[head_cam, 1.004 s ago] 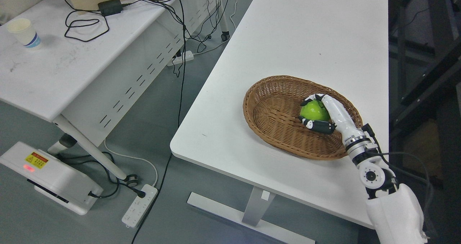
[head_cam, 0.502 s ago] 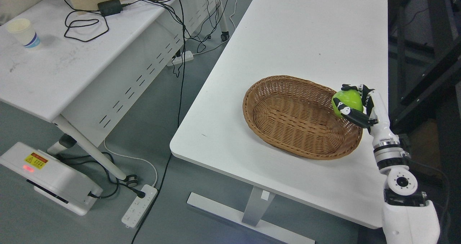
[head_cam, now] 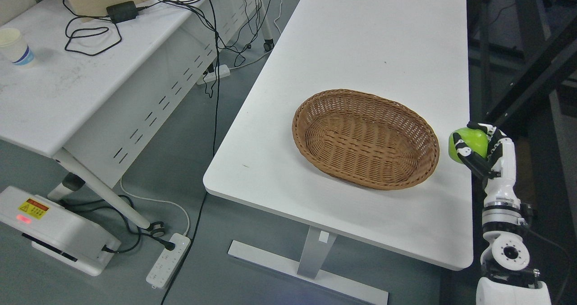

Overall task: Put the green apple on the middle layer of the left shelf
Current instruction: 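Lift the green apple out of the basket with the right hand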

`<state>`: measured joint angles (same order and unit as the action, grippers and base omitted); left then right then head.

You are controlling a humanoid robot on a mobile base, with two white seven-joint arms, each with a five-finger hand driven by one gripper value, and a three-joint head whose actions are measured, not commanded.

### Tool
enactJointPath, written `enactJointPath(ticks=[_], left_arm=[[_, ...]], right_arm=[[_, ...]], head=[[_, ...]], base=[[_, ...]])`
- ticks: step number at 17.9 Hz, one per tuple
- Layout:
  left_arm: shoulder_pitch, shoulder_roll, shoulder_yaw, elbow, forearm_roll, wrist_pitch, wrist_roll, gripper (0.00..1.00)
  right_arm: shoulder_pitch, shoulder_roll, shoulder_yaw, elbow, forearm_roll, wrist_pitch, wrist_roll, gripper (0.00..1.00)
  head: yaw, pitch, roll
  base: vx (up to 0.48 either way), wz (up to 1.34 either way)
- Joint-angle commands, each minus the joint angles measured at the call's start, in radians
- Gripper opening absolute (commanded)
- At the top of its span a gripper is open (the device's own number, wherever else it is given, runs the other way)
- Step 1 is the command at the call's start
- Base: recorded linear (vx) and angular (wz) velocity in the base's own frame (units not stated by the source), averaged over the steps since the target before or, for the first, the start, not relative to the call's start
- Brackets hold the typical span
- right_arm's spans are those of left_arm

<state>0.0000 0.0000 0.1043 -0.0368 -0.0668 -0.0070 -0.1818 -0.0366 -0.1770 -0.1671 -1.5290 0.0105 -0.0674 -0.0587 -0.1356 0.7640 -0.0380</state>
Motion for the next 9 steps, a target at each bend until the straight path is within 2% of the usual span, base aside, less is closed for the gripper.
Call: enactJointPath(ticks=[1, 6, 9], left_arm=[[-0.021, 0.017, 0.0, 0.0, -0.001, -0.001, -0.001, 1.0], [-0.021, 0.017, 0.0, 0.0, -0.001, -0.001, -0.001, 1.0], [-0.021, 0.017, 0.0, 0.0, -0.001, -0.001, -0.001, 1.0]], right_arm=[[0.09, 0.092, -0.028, -0.092, -0.027, 0.004, -0.007, 0.01], [0.138, 0.139, 0.011, -0.109, -0.027, 0.004, -0.018, 0.01], [0.142, 0.142, 0.026, -0.121, -0.027, 0.003, -0.081, 0.02]], head=[[0.0, 0.0, 0.0], [0.0, 0.0, 0.0], [0.0, 0.0, 0.0]], base=[[-0.029, -0.18], [-0.04, -0.23], [-0.051, -0.31]])
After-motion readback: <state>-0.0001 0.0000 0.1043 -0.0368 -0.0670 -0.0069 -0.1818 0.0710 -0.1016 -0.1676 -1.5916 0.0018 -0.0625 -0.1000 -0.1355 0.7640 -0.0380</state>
